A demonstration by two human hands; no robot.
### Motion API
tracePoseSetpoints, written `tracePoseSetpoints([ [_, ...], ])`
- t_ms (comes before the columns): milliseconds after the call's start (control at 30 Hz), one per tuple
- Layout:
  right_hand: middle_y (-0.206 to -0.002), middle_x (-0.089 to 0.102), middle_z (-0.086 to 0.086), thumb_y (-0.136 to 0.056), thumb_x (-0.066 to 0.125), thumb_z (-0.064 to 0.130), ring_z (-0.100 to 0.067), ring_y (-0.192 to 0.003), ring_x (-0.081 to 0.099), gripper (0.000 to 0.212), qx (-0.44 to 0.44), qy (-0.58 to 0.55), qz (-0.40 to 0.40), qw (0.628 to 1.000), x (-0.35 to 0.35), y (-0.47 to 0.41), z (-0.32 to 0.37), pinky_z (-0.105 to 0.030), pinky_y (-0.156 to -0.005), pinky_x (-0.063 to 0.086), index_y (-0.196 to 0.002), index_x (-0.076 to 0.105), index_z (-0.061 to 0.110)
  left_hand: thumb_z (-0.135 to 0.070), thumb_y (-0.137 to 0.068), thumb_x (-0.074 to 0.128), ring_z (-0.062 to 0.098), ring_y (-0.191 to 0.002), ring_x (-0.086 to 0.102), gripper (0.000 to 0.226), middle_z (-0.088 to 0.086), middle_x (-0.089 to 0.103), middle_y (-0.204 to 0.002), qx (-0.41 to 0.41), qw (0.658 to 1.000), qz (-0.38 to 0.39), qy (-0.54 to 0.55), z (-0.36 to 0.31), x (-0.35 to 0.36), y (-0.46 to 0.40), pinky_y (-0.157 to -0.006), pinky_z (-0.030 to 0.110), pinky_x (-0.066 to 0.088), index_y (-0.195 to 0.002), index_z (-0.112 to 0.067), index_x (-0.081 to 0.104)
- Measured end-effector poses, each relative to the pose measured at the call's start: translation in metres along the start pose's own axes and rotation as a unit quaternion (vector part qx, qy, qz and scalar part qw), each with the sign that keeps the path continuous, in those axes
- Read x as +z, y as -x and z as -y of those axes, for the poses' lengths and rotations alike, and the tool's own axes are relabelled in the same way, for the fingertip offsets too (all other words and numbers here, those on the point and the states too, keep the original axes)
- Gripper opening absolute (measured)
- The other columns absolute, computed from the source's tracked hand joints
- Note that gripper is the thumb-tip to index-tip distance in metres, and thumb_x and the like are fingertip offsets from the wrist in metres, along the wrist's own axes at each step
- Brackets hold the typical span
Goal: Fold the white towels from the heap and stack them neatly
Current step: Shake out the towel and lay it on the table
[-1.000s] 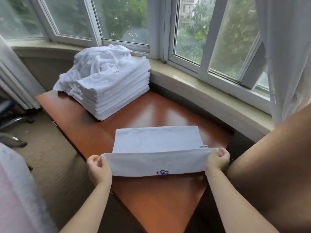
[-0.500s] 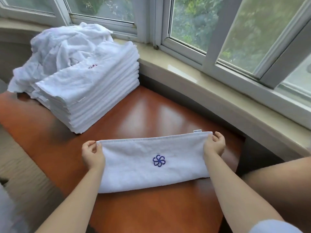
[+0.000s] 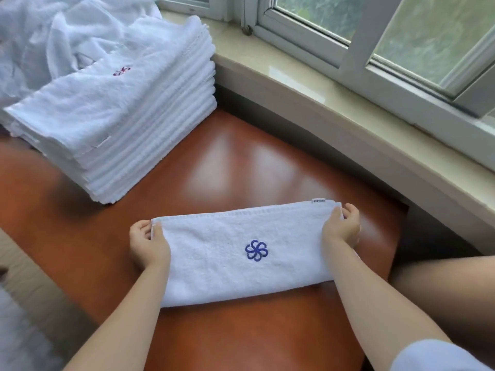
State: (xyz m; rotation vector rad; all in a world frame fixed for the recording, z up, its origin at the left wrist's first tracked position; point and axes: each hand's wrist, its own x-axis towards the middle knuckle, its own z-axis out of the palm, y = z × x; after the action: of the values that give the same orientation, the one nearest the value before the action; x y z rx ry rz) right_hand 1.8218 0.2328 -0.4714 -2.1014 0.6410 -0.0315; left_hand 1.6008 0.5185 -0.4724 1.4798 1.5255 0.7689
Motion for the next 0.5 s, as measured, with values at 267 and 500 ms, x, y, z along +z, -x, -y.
tracePoseSetpoints([
  [267, -0.12, 0.061, -0.004, -0.085, 0.062, 0.039, -0.034, -0.11, 0.056, 0.042, 0.017, 0.127, 0.144, 0.981, -0.043, 0.002, -0.002, -0.042, -0.102, 0.043, -0.122, 0.057, 0.02, -0.034, -0.084, 0.071, 0.029, -0.107, 0.055, 0.047, 0.009, 0.057, -0.123, -0.051, 0.979, 0.031, -0.195, -0.005, -0.041, 0.029, -0.085, 0.038, 0.044, -0.121, -0.01, 0.055],
  [500, -0.098, 0.065, -0.007, -0.068, 0.073, 0.029, -0.029, -0.083, 0.066, 0.041, 0.125, 0.029, 0.322, 0.938, -0.09, 0.049, 0.008, -0.037, -0.074, 0.056, -0.103, 0.059, 0.01, -0.026, -0.084, 0.073, 0.037, -0.108, 0.059, 0.049, 0.017, 0.062, -0.118, -0.217, 0.949, 0.203, -0.106, -0.032, -0.08, 0.073, -0.096, 0.042, 0.047, -0.121, 0.003, 0.059],
])
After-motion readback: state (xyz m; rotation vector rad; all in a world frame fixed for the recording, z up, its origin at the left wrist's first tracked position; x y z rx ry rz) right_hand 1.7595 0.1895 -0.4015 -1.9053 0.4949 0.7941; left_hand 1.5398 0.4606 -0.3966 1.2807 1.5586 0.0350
